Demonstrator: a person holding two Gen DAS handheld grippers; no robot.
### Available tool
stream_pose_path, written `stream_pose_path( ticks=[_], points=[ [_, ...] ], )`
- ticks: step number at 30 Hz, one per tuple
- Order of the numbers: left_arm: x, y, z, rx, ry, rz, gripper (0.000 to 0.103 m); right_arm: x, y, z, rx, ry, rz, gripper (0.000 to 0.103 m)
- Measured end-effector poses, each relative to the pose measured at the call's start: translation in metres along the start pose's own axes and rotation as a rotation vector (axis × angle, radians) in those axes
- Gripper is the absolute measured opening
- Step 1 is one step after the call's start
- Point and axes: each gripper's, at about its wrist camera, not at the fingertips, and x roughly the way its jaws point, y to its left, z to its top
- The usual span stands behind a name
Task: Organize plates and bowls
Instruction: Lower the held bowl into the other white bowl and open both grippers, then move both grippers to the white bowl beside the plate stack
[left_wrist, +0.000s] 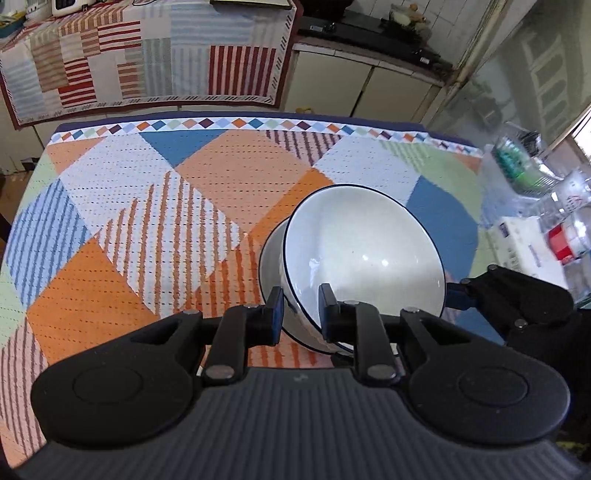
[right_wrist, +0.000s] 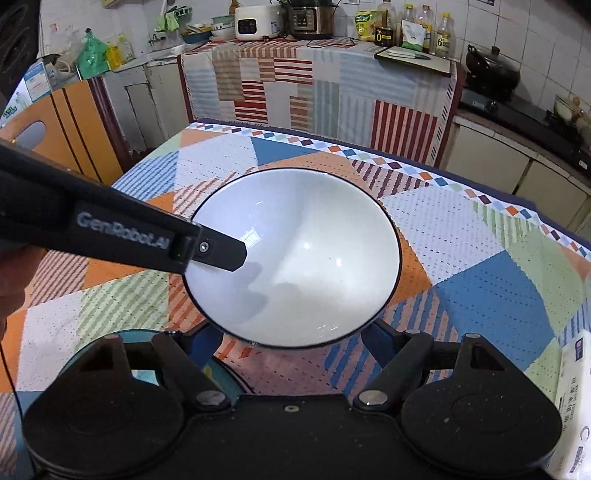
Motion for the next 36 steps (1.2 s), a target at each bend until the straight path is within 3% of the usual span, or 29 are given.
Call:
stream_pose_path(
  ticks=[5,9,13,25,29,36],
  points=[
    [0.008,0.002,-0.001,0.009,0.011,0.035,0.026,0.003,0.002,0.003,0.015,0.004,-0.010,0.086],
    [0.002,0.009,-0.005,-0.046,-0.001,-0.006,0.038,0.001,0.005,0.000,0.014,-0.001,-0.030,0.085],
    [-0.015,0.012,-0.006,-0.055,-0.023,-0.026,0.039,-0.011,0.003,-0.002,0.061,-0.024,-0.027,0.085],
    [-0.085,-0.007,-0.022,0.043,-0.017,-0.063,0.041,-0.074,0.011,-0.016,0.113,-0.074,-0.030,0.085],
    [-0.109,-0.015,-0.046,0.128,-0.015,-0.086,0.046,-0.105,0.019,-0.023,0.101,-0.099,-0.045,0.086],
    [-0.150,-0.028,-0.080,0.241,0.015,-0.097,0.046,-0.161,0.038,-0.053,0.099,-0.143,-0.060,0.086]
  ],
)
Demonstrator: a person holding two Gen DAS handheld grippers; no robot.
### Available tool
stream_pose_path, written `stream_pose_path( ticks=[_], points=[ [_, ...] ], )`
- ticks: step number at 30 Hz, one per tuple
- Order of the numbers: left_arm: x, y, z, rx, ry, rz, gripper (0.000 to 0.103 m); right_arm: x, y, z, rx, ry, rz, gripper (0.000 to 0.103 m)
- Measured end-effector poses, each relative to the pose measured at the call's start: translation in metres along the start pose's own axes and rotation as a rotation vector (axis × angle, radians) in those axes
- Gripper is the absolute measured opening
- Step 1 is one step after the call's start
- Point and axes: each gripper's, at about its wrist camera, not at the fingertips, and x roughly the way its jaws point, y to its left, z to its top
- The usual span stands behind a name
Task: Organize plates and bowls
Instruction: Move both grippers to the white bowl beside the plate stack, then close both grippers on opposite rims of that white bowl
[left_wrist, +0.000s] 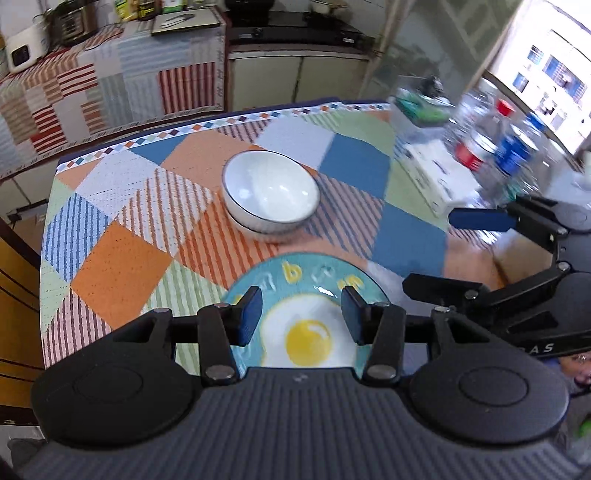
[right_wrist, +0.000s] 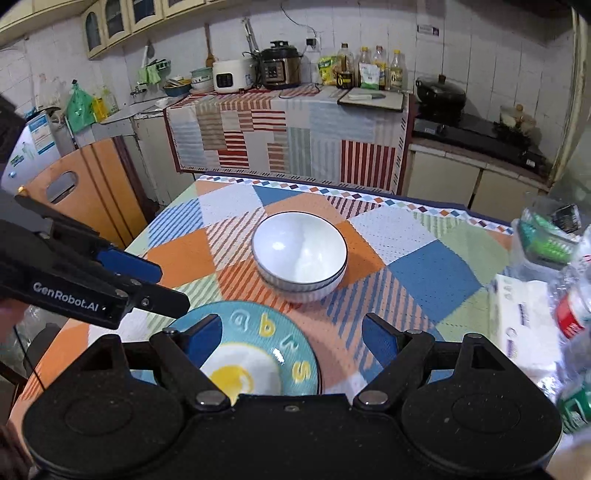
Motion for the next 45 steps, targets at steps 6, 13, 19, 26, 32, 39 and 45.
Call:
stream_pose_path(
  ticks=[6,13,19,26,32,39,45],
  points=[
    [-0.036,-0.017,-0.025,0.042,0.035,-0.036,0.049,-0.052,0.030,-0.010,-0.104,0.015,-0.010,0.086],
    [-0.055,-0.031,-0.057,0.051,0.087,-0.039,0.052,-0.093,0.053,-0.033,-0.164,0.090,0.015,0.088],
    [-0.055,-0.044,-0.088,0.072,0.112,-0.002,0.065,-0.098,0.069,-0.061,-0.238,0.194,0.057,0.089],
    [-0.035,-0.053,-0.115,0.068,0.159,-0.006,0.070,-0.080,0.079,-0.094,-0.280,0.290,0.119,0.091],
    [-0.017,-0.054,-0.135,0.088,0.219,0.021,0.071,-0.051,0.085,-0.122,-0.274,0.369,0.110,0.094],
    [0.005,-0.044,-0.148,0.080,0.273,0.046,0.071,-0.022,0.089,-0.146,-0.225,0.444,0.137,0.094],
    [0.024,-0.035,-0.158,0.038,0.309,0.039,0.071,0.001,0.093,-0.163,-0.202,0.464,0.159,0.094]
  ],
)
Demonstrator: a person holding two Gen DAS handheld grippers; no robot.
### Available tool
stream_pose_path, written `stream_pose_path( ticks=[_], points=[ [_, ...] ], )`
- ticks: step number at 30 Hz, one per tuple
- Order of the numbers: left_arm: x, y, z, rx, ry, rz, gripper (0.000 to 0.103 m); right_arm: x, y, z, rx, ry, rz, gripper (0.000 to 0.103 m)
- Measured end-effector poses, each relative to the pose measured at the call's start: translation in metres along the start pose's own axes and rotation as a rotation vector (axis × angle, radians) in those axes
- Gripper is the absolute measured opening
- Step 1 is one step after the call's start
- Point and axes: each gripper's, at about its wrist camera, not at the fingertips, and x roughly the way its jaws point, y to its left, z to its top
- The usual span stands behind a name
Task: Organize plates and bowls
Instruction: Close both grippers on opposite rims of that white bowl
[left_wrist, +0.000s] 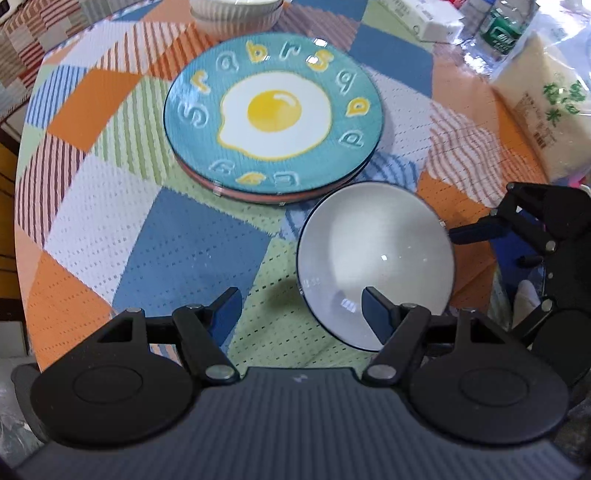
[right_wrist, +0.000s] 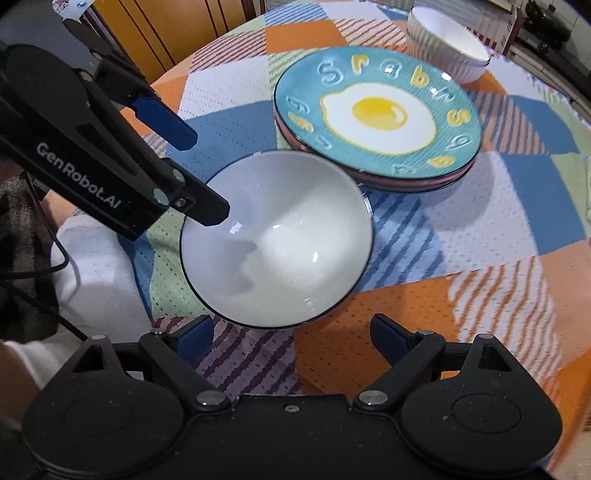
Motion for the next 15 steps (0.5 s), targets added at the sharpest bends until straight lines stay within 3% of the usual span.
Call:
stream_pose_path(
  ticks=[7,9,11,15],
  points=[
    [0.020,0.008,-0.005,-0.055,0.016,-0.050,0.066,0.019,-0.001,-0.003,0.005,-0.046,0.011,0.094],
    [0.025,0.008,-0.006,-0.064,0.002,-0.040,0.042,0.022,0.002,-0.005,-0.035,-0.085,0.016,0.094],
    [0.032,0.007,-0.006,-0.066,0.009,-0.006,0.035,0.024,0.007,-0.008,-0.095,-0.127,0.005,0.094],
    [0.037,0.005,-0.010,-0.089,-0.002,-0.063,0.011,0.032,0.005,-0.008,-0.108,-0.173,0.030,0.096]
  ],
)
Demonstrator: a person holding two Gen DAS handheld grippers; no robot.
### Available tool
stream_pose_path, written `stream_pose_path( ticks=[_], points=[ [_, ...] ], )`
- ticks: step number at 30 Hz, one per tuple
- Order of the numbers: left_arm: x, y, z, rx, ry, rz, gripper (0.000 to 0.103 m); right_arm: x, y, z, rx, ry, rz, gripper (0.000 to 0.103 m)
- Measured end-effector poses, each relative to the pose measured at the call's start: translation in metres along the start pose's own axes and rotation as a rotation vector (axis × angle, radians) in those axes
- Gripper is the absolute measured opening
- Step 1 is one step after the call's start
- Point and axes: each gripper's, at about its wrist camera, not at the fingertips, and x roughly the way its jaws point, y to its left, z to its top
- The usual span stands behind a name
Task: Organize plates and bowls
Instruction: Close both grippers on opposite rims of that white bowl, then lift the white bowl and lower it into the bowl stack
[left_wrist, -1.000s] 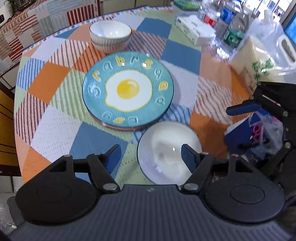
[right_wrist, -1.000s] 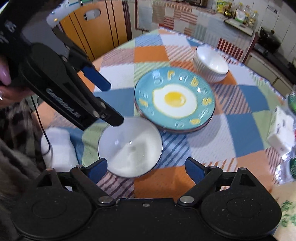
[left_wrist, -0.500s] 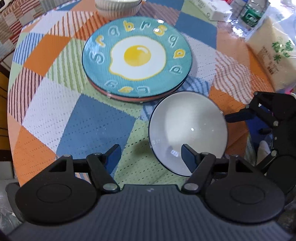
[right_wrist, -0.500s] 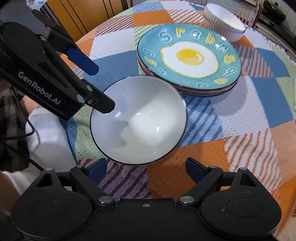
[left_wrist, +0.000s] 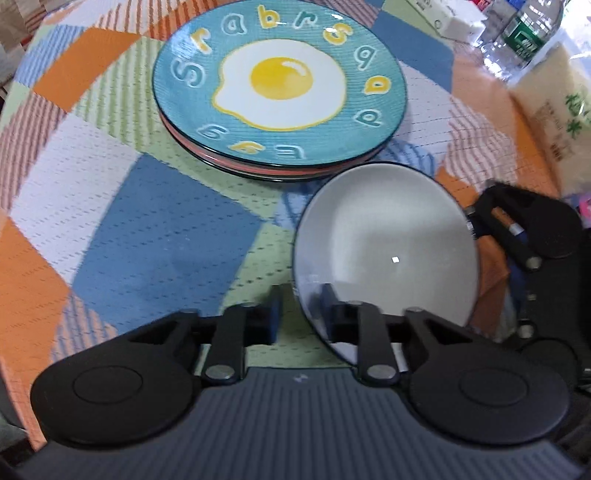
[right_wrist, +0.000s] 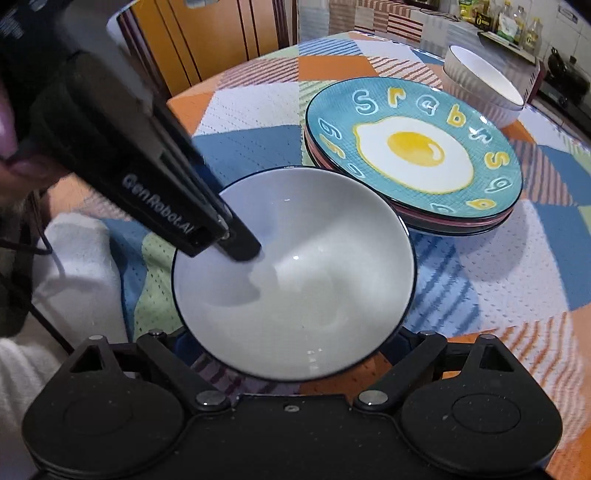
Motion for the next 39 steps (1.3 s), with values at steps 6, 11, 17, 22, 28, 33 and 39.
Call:
stream_pose_path(
  ticks=[6,11,17,22,28,33,39],
  points=[
    [-0.001,-0.006,-0.005,-0.003,-0.012,0.011,0.012,-0.001,-0.005,-0.006,0.030,-0.031,0.037,0.095],
    [-0.008,-0.020,-0.004,0.018,-0.003,0.033,0.013,-0.007,-0.005,-0.005,0.047,-0.009,0.041,0.095],
    [-0.030,-0.042,0.008,0.052,-0.010,0.008,0.013,-0.036,-0.012,-0.003,0.097,-0.002,0.031,0.095],
    [-0.054,-0.064,0.027,0.089,-0.056,-0.028,0.013,-0.071,-0.027,-0.001,0.125,-0.016,-0.020,0.095],
    [-0.085,-0.087,0.047,0.151,-0.119,-0.054,0.013,-0.114,-0.037,0.002,0.172,-0.073,-0.071,0.095],
    [-0.103,-0.094,0.060,0.170,-0.165,-0.067,0.013,-0.137,-0.043,0.010,0.167,-0.114,-0.114,0.095],
    [-0.113,-0.089,0.077,0.146,-0.226,-0.074,0.013,-0.144,-0.054,0.023,0.176,-0.156,-0.134,0.095]
  ],
)
